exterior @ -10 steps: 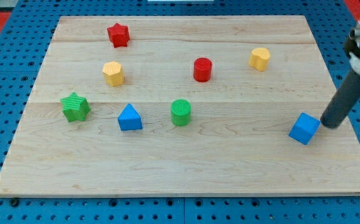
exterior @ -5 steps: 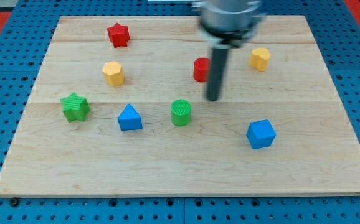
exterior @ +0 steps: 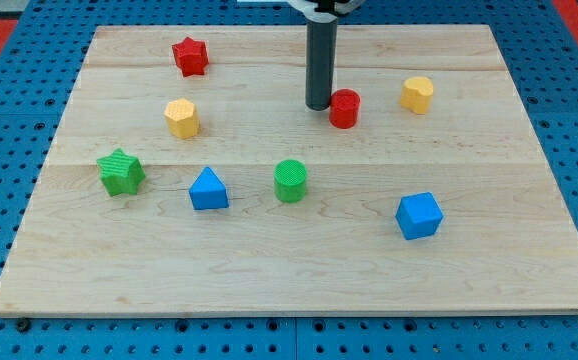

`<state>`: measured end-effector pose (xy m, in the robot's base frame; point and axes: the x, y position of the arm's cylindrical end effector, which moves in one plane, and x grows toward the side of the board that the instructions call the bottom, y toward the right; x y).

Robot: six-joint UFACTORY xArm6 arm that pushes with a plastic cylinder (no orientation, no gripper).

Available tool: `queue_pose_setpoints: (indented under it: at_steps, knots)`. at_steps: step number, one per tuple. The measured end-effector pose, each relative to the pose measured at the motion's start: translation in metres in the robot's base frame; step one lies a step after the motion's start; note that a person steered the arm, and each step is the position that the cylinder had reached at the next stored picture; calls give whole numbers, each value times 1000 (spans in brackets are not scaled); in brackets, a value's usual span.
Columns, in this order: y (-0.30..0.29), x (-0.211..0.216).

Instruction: Move the blue cube and red circle to the bottom of the yellow heart

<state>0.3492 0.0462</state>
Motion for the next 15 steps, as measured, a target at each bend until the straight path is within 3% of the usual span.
queue_pose_setpoints:
  at_steps: [2,3,4,5,6,7,9,11,13,15]
  knots:
    - [57,21]
    - [58,74]
    - [14,84]
    - [11,166]
    - [32,215]
    - [91,201]
    - [97,168]
    - [23,155]
    - [66,119]
    - [31,100]
